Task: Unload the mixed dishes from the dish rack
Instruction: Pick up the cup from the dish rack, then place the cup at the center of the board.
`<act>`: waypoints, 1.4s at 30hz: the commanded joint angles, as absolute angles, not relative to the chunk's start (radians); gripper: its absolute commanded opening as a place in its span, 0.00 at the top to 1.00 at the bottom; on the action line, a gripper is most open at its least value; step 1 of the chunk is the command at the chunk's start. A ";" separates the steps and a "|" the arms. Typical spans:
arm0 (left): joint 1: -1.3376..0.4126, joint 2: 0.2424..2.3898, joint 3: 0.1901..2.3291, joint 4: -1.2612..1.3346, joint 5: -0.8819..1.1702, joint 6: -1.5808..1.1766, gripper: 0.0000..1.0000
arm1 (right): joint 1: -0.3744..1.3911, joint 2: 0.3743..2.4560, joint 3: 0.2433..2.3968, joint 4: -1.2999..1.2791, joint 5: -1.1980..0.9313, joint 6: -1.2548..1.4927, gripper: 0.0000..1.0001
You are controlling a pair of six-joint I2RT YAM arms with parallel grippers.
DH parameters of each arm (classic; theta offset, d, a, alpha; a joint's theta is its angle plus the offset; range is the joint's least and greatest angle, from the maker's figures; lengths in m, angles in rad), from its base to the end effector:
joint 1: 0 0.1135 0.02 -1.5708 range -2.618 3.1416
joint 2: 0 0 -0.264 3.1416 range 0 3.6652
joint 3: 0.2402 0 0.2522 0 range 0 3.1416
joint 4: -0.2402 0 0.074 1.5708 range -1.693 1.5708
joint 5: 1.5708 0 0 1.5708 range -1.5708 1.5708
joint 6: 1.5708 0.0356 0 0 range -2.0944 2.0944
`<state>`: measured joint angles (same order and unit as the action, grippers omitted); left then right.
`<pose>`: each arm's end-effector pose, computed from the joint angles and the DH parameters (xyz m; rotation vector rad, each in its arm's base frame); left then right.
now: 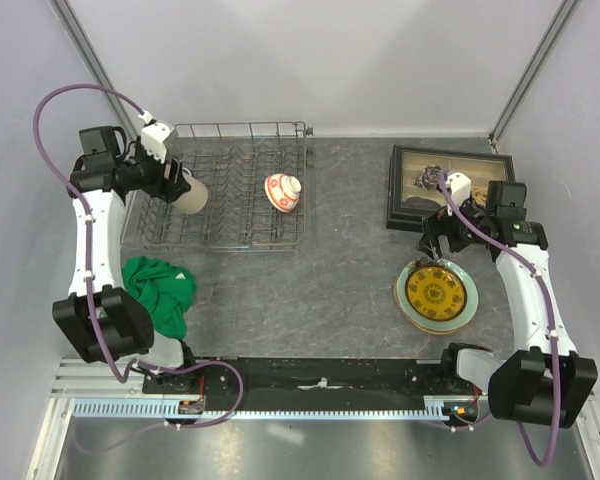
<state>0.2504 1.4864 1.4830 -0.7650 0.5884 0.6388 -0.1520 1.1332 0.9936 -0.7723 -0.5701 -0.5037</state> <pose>0.3124 0.0595 0.3637 0.6944 2.0813 -0.1982 0.2230 -0.0147 0.2957 -0.6345 2.2427 0.3880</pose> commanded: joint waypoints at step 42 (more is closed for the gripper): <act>-0.178 1.417 1.258 0.499 1.456 -0.816 0.99 | 0.555 1.170 1.078 0.026 -0.540 0.040 0.11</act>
<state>-0.1741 1.4292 1.2633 0.1390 1.4487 -0.5282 0.5335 1.1587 1.0698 -0.0307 -0.5552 0.0265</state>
